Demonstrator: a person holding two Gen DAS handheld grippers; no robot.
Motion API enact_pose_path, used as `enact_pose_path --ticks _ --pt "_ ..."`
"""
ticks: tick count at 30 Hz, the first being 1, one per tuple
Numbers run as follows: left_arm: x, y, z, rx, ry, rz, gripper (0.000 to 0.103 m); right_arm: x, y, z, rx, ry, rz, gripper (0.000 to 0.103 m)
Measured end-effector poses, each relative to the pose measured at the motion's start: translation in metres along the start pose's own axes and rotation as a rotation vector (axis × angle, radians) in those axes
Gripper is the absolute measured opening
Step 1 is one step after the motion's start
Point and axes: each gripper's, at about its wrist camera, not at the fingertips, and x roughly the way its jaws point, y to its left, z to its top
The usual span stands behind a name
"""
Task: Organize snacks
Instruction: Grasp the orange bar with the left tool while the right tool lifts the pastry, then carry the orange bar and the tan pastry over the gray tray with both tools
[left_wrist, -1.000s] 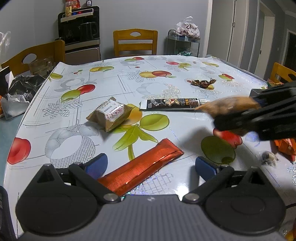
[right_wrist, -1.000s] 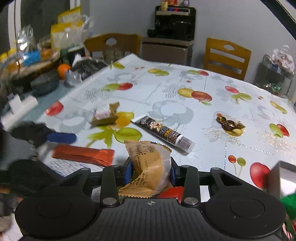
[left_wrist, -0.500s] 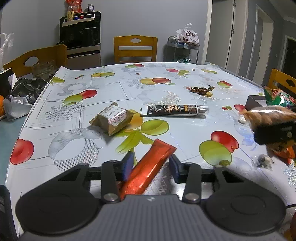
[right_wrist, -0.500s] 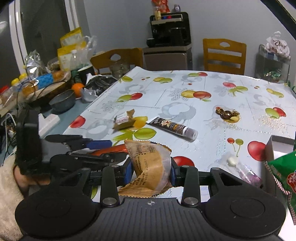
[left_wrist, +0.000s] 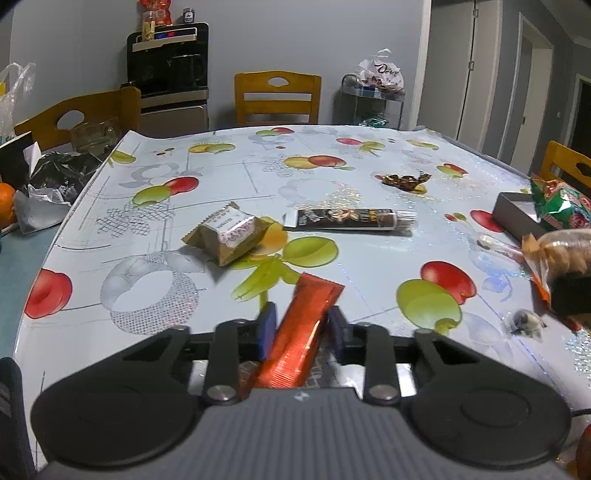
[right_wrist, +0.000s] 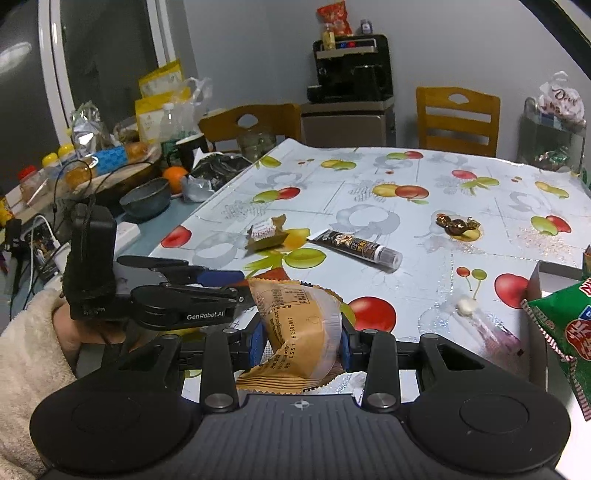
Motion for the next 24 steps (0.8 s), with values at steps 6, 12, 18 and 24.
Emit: enact_pose_path --ticks 6,12,18,24 --pt "-0.006 -0.007 -0.003 0.002 -0.002 0.008 0.017 -0.008 -0.004 -0.004 -0.016 -0.006 0.002 0.039" --pt "-0.012 -0.010 -0.006 -0.022 -0.002 0.020 0.017 -0.014 -0.005 -0.005 -0.032 -0.017 -0.005 0.039" --pt "-0.024 -0.008 -0.004 -0.051 -0.028 0.018 0.017 -0.020 -0.008 -0.004 -0.027 -0.031 -0.005 0.039" --pt "-0.043 -0.014 0.005 -0.044 -0.076 0.003 0.017 -0.029 -0.010 -0.002 -0.030 -0.058 0.001 0.039"
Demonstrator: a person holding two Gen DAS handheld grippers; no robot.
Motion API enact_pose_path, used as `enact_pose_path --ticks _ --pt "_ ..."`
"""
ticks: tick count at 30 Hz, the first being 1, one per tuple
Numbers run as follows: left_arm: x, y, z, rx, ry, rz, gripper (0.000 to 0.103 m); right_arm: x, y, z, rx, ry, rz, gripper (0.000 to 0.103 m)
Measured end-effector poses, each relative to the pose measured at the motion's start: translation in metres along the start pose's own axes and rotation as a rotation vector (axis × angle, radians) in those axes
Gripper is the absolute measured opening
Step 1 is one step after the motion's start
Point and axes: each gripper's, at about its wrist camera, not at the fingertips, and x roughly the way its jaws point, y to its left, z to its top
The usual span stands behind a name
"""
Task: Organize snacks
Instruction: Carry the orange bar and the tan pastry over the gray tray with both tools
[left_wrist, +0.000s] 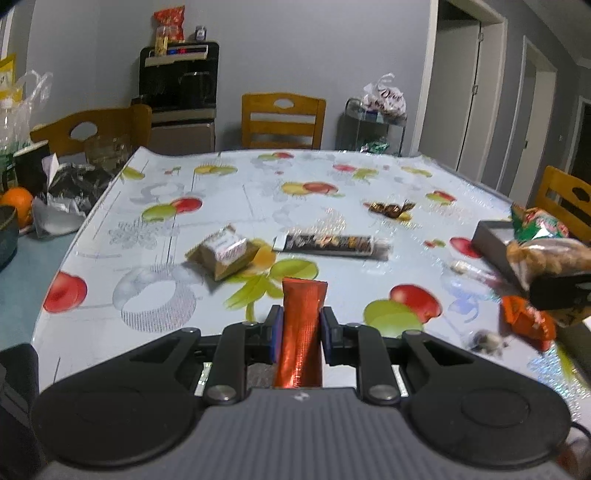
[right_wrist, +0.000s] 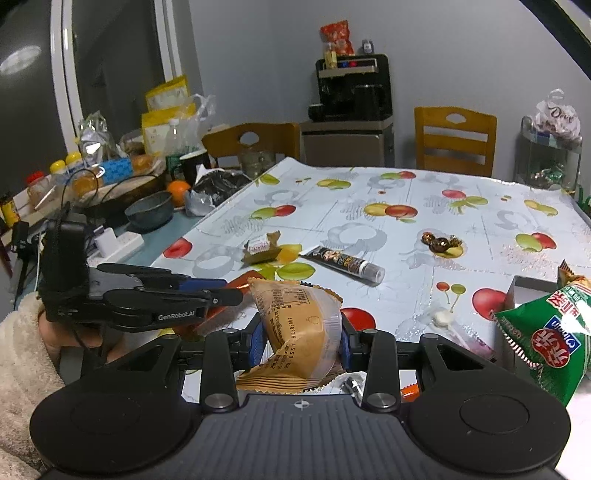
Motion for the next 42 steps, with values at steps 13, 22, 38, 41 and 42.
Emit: enact_pose_path --ticks 13,22,38,41,42 --pt "-0.030 -0.035 0.023 0.061 -0.085 -0.051 0.017 -0.028 -0.021 0.001 0.033 -0.076 -0.014 0.039" --pt "-0.032 -0.060 0.031 0.095 -0.089 -0.079 0.017 -0.051 -0.051 -0.006 0.087 -0.117 -0.057 0.039" --pt "-0.024 -0.126 0.049 0.181 -0.106 -0.163 0.017 -0.091 -0.103 -0.029 0.169 -0.171 -0.130 0.039" --pt "-0.023 -0.143 0.052 0.208 -0.105 -0.194 0.017 -0.100 -0.113 -0.034 0.183 -0.181 -0.145 0.039" --pt "-0.023 -0.149 0.052 0.221 -0.104 -0.206 0.017 -0.103 -0.117 -0.037 0.187 -0.182 -0.151 0.039"
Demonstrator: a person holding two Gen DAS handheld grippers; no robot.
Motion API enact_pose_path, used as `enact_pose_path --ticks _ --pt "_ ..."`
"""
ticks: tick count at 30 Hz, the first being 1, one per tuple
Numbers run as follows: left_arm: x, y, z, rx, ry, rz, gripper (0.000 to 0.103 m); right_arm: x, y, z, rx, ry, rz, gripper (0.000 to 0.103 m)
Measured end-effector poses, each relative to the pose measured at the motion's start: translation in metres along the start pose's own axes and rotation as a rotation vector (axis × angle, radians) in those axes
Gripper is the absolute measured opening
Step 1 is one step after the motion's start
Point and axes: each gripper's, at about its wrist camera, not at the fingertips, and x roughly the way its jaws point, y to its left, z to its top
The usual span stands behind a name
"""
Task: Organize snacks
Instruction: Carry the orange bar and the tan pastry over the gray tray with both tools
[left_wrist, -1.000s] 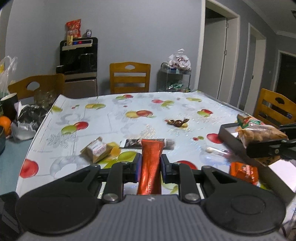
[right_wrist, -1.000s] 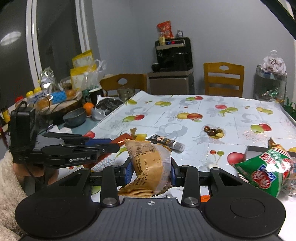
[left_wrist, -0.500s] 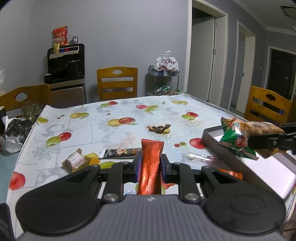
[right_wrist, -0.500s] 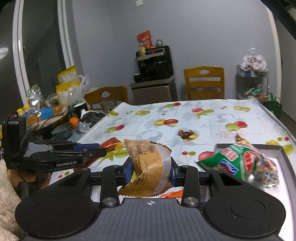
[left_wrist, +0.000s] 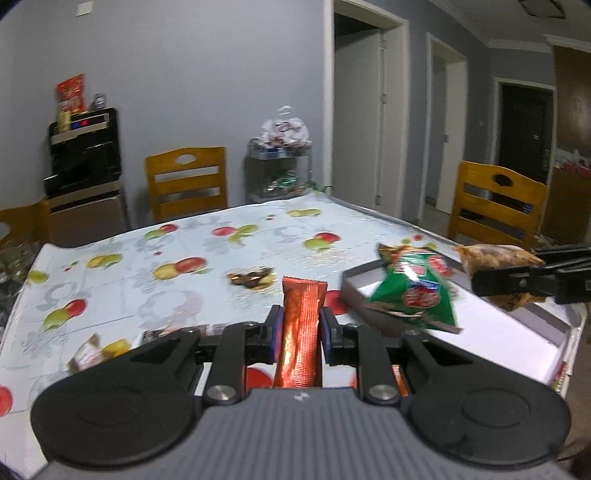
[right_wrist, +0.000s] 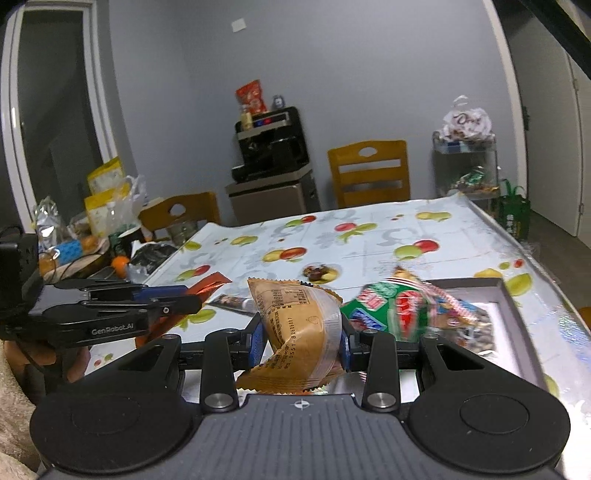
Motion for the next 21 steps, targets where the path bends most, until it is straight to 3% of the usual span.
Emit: enact_pose_path --ticks 21 --pt "0.023 -0.110 0.015 0.166 -0.047 -0.270 0.017 -0.043 -0.055 -0.026 0.072 0.007 -0.196 0.039"
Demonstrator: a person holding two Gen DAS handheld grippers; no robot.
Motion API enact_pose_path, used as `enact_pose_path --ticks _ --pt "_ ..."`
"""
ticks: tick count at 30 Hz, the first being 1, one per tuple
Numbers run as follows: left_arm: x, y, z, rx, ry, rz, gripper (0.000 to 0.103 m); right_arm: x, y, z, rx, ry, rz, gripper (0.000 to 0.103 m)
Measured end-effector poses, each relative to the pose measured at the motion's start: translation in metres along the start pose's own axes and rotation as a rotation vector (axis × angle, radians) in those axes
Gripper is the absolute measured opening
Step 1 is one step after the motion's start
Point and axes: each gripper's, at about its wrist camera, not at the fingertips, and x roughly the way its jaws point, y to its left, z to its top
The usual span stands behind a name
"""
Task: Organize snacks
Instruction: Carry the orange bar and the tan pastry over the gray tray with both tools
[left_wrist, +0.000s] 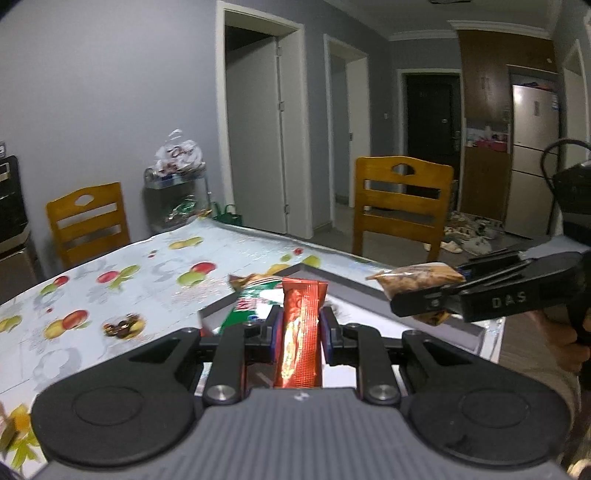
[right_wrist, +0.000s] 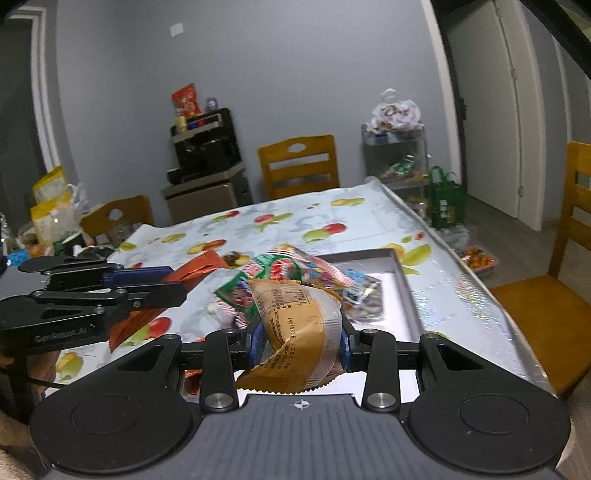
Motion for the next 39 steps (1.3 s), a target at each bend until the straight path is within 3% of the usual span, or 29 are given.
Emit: enact_pose_path --ticks 9,39 --pt "0.018 -0.029 -0.006 0.059 0.040 -0.081 0.017 0.007 -0.016 -0.004 0.046 0.034 -0.035 0.039" --pt "0.085 -0.047 -0.028 0.087 0.183 -0.137 0.017 0.029 -0.031 -0.027 0.065 0.139 -0.034 0.039"
